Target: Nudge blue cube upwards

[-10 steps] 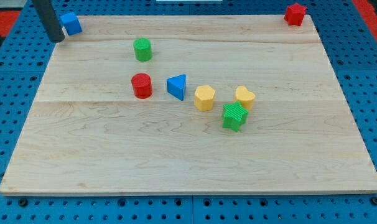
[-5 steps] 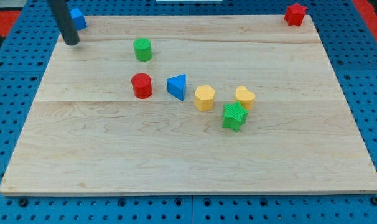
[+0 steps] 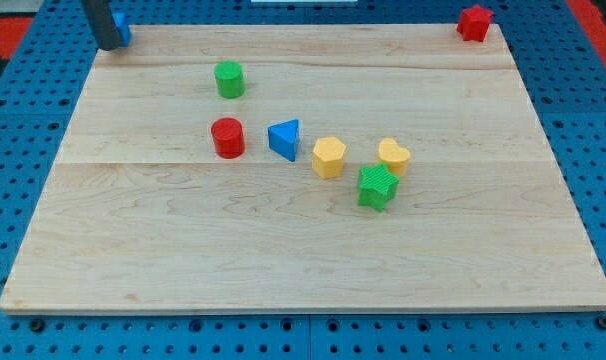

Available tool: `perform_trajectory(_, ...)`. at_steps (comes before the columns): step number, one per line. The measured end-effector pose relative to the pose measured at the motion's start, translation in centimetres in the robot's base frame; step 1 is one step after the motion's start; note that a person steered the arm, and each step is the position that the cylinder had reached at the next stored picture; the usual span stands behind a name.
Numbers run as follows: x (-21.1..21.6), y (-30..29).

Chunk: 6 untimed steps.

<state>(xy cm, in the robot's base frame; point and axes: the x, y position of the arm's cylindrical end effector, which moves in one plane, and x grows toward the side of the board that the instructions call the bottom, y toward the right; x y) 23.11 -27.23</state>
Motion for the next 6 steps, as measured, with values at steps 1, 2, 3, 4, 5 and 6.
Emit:
perform_trajectory(1, 0.0, 0.3)
perform_trajectory(2, 0.0, 1.4)
perform_trajectory(3, 0.0, 1.4)
perform_trajectory(4, -0.8, 1.3)
perform_trajectory(5, -2.0, 1.3)
perform_trajectory(6, -2.0, 1.3)
